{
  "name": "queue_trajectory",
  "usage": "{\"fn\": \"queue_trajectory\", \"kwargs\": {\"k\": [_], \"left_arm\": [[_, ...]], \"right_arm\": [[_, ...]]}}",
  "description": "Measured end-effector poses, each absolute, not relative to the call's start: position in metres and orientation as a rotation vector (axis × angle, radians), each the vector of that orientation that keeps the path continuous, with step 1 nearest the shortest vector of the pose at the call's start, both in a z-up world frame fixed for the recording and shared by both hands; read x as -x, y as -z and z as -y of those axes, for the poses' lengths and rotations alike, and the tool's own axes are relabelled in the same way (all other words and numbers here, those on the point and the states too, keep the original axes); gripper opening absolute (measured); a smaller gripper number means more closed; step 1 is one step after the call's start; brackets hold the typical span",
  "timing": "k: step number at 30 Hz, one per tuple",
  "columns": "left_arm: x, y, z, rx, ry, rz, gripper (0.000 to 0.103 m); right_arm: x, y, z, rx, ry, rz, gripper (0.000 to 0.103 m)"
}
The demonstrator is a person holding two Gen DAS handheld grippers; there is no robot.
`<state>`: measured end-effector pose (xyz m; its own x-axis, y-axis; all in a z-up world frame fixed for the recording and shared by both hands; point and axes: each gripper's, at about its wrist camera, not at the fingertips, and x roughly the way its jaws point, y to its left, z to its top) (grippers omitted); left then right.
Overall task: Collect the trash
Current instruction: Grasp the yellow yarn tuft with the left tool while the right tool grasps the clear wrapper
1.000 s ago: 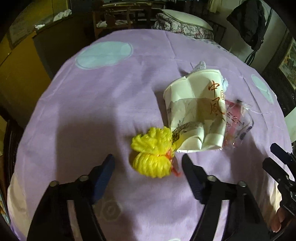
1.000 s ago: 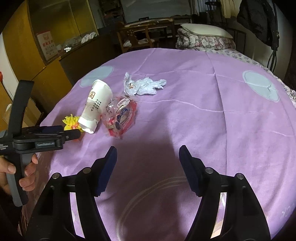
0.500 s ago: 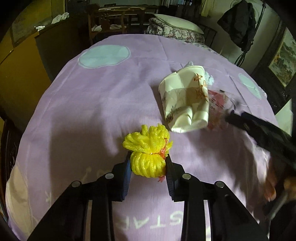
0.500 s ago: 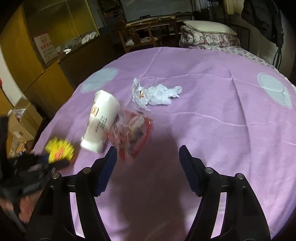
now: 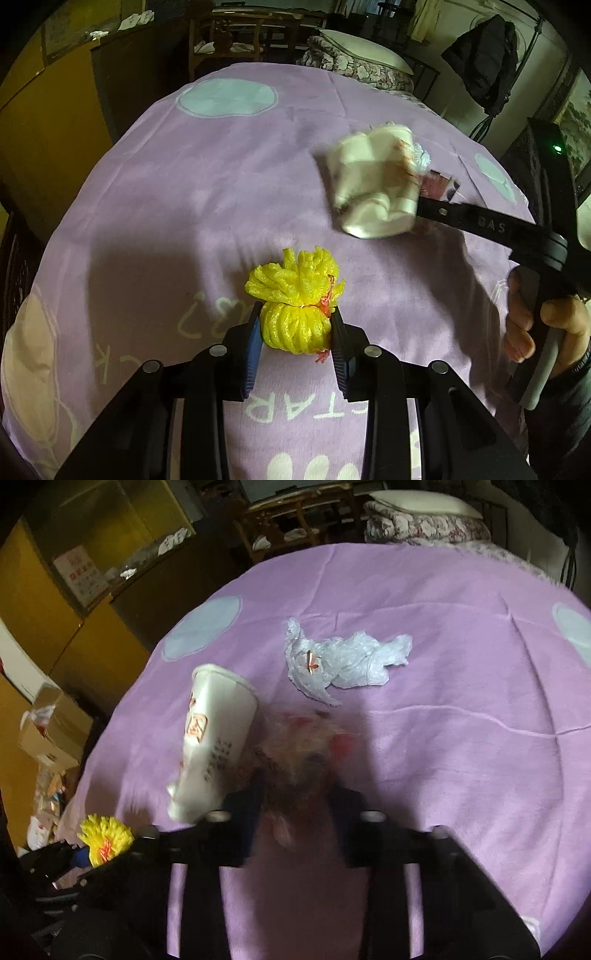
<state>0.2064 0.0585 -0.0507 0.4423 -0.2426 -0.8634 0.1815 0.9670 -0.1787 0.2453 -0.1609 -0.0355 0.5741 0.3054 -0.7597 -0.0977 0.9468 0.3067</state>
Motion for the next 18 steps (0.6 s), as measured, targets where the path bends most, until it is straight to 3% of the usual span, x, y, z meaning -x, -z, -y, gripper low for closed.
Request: {"fn": "queue_trajectory", "kwargs": {"k": [18], "left_arm": [[-0.123,0.019,-0.077,0.097,0.238,-1.064,0.034]], "right_arm": [[-0.109,-0.001,0.192,-0.274,-0.264,-0.869,0.004]]}}
